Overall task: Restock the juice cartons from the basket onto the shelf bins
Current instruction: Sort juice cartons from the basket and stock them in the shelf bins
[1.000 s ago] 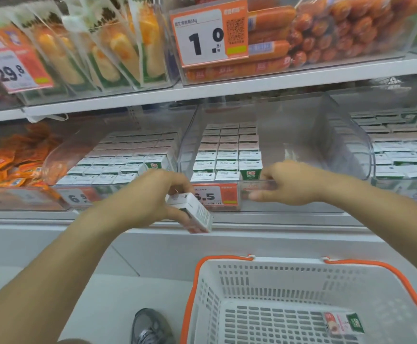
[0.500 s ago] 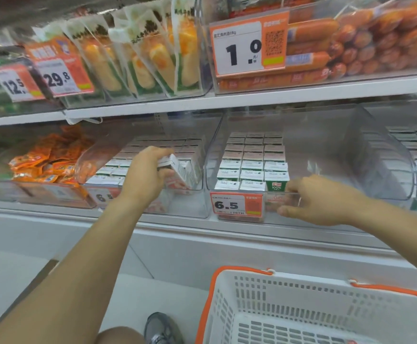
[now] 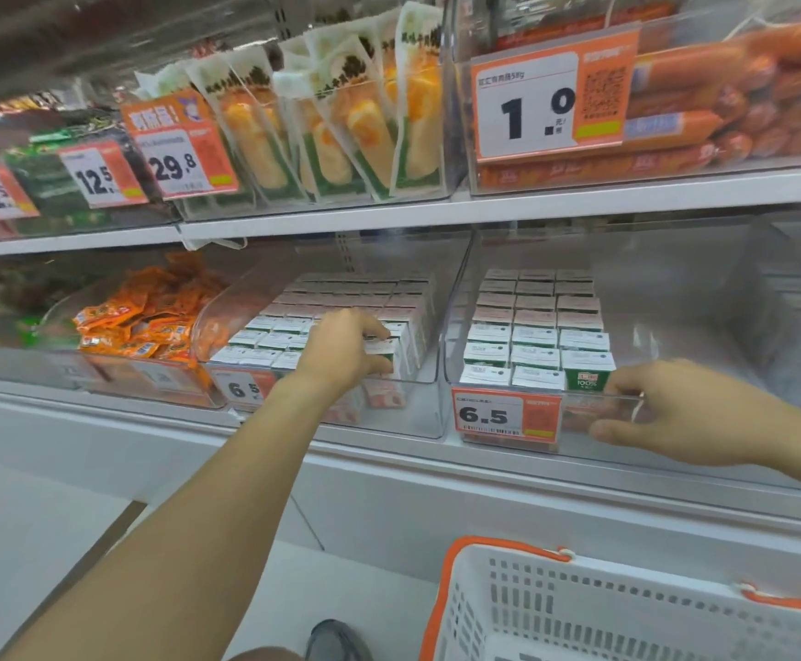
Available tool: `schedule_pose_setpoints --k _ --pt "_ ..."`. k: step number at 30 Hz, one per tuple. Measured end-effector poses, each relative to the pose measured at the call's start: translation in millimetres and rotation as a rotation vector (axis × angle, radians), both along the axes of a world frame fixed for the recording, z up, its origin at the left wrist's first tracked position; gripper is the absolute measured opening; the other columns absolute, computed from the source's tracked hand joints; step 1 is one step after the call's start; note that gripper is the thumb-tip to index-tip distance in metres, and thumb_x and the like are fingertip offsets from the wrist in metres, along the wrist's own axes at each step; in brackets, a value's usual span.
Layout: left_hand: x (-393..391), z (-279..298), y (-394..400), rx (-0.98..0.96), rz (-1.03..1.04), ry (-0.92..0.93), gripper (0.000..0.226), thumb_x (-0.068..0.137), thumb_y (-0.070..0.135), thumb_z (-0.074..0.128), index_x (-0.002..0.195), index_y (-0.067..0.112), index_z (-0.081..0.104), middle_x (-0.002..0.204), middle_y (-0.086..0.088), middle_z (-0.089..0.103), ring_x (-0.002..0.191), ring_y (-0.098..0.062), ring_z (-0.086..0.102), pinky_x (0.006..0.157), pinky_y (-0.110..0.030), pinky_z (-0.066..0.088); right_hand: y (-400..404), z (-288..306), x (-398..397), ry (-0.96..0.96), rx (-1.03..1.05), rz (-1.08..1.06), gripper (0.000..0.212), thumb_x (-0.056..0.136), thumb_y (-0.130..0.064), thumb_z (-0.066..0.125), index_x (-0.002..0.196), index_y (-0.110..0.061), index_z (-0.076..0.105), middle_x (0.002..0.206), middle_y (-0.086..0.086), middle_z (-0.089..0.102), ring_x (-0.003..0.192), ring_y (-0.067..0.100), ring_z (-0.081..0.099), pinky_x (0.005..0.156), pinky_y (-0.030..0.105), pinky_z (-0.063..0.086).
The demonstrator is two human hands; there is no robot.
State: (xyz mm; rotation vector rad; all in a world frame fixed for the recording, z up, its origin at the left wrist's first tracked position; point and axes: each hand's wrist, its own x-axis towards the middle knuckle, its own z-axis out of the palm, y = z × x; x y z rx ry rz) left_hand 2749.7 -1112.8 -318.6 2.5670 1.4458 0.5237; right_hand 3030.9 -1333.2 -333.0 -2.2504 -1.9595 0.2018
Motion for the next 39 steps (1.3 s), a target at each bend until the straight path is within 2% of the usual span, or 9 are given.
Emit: schedule_pose_setpoints --k 4,7,12,14,18,25,32,36,39 --pt "-10 6 -18 0.176 -0.026 -0.182 0.033 0.085 0.03 0.076 0.114 0.016 0.07 0.116 -0.001 0.069 0.113 -0.02 0.059 0.099 -0.035 0.045 -6 2 2 0.019 0.021 0.024 0.03 0.083 -0.061 0.064 0.076 -0.032 0.059 0.074 -0.019 0.062 0.071 -0.001 0.055 0.067 0.028 0.048" --pt "-6 23 -56 0.304 -0.164 -0.424 0.007 0.088 0.017 0.07 0.095 0.018 0.072 0.091 0.006 0.068 0.084 -0.007 0.06 0.08 -0.024 0.048 -16 -1 1 0.139 0.176 0.07 0.018 0.085 -0.05 0.066 0.081 -0.033 0.064 0.081 -0.018 0.066 0.079 0.001 0.061 0.073 0.026 0.051" --pt "27 11 -146 -0.111 -0.532 -0.331 0.007 0.088 0.013 0.071 0.087 0.02 0.072 0.076 0.009 0.069 0.067 -0.005 0.06 0.064 -0.008 0.041 -58 -3 -13 0.165 0.631 0.192 0.007 0.087 -0.013 0.065 0.089 -0.019 0.064 0.086 -0.008 0.058 0.08 0.006 0.053 0.075 0.012 0.039" --pt "40 -15 -173 -0.248 -0.67 -0.125 0.004 0.088 0.017 0.07 0.087 0.021 0.072 0.076 0.012 0.068 0.064 0.001 0.057 0.062 -0.006 0.037 -84 -13 -20 0.225 0.498 0.173 0.012 0.083 -0.009 0.069 0.085 -0.02 0.065 0.076 -0.011 0.061 0.073 0.005 0.055 0.069 0.008 0.039" --pt "60 -92 -211 -0.482 -0.789 0.247 0.007 0.086 0.021 0.072 0.092 0.018 0.072 0.072 0.018 0.061 0.066 0.016 0.054 0.059 0.0 0.033 -154 -76 -19 0.368 -0.224 0.138 0.01 0.084 -0.034 0.073 0.083 -0.034 0.063 0.074 -0.02 0.067 0.07 0.005 0.063 0.061 0.011 0.041" --pt "82 -255 -266 -0.764 -0.512 0.251 0.04 0.082 0.035 0.078 0.114 0.018 0.062 0.111 -0.001 0.065 0.094 -0.017 0.061 0.087 -0.036 0.051 -251 -176 18 0.45 -0.815 -0.073 0.025 0.08 -0.033 0.08 0.098 -0.032 0.063 0.092 -0.014 0.061 0.06 -0.009 0.055 0.066 0.011 0.046" --pt "98 -339 -352 -1.139 -0.54 0.228 0.052 0.083 0.034 0.078 0.126 0.015 0.057 0.126 -0.002 0.057 0.101 -0.018 0.058 0.09 -0.032 0.051 -276 -249 14 0.312 -0.891 -0.119 0.057 0.08 -0.024 0.079 0.129 -0.028 0.05 0.122 -0.001 0.048 0.104 0.02 0.058 0.089 0.034 0.052" --pt "133 -354 -385 -1.193 -0.619 0.229 0.051 0.082 0.027 0.08 0.125 0.011 0.058 0.129 -0.004 0.056 0.114 -0.021 0.056 0.093 -0.03 0.048 -279 -291 17 0.169 -0.955 -0.03 0.077 0.083 -0.013 0.073 0.146 -0.036 0.036 0.136 0.007 0.034 0.102 0.029 0.059 0.084 0.036 0.052" --pt "149 -362 -404 -1.197 -0.691 0.258 0.05 0.076 0.026 0.084 0.117 0.008 0.062 0.116 -0.001 0.058 0.106 -0.019 0.057 0.091 -0.031 0.048 -283 -317 12 0.221 -0.97 -0.03 0.076 0.077 -0.005 0.075 0.139 -0.038 0.046 0.129 0.006 0.038 0.096 0.03 0.06 0.087 0.042 0.051"
